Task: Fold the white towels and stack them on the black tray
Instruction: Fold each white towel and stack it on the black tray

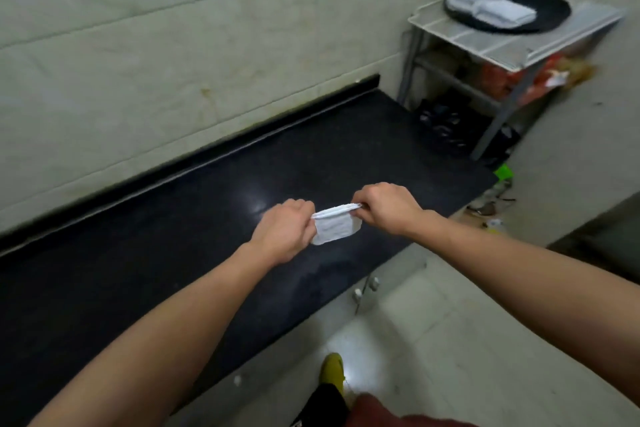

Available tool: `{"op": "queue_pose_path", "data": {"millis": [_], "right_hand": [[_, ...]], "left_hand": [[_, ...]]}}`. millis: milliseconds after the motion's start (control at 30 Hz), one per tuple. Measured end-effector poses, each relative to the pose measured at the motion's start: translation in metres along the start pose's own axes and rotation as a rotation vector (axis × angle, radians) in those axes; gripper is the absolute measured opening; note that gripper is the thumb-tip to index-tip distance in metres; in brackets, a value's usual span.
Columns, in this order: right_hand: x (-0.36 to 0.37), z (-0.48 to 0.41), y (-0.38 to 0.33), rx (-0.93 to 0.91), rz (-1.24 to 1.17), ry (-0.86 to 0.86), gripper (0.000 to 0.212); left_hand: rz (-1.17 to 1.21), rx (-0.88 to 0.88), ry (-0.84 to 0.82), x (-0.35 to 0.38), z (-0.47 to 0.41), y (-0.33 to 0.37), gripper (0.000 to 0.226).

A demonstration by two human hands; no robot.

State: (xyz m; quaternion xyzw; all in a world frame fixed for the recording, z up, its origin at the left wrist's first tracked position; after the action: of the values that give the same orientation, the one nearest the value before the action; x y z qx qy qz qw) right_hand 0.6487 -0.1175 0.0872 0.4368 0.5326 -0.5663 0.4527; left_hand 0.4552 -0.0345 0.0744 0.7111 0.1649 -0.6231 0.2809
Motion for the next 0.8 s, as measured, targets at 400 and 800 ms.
{"op": "queue_pose_path", "data": {"millis": [400,800], "right_hand": [[-0.044,0.112,0.216,0.542,-0.044,0.177,0.022],[-0.131,0.17,0.469,0.577,-0.152,0.264,0.017]], "left_hand": [[0.035,0.536,-0.094,0.039,-0.216,0.189,0.018],[0.187,0.477,-0.055,0.059,-0.398,0.397,0.016]]}}
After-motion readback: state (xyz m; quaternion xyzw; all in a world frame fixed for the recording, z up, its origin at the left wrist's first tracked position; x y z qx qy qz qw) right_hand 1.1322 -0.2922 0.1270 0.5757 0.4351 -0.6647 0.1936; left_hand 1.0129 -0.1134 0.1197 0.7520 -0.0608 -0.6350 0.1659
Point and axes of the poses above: each hand's wrist, its own z-axis away from the middle knuckle, its own x-axis out of the palm, y = z × x, the point moved 2 cm from there along -z, towards the middle knuckle, and after that the axes turned 5 degrees about -x, right-handed, at the moved point
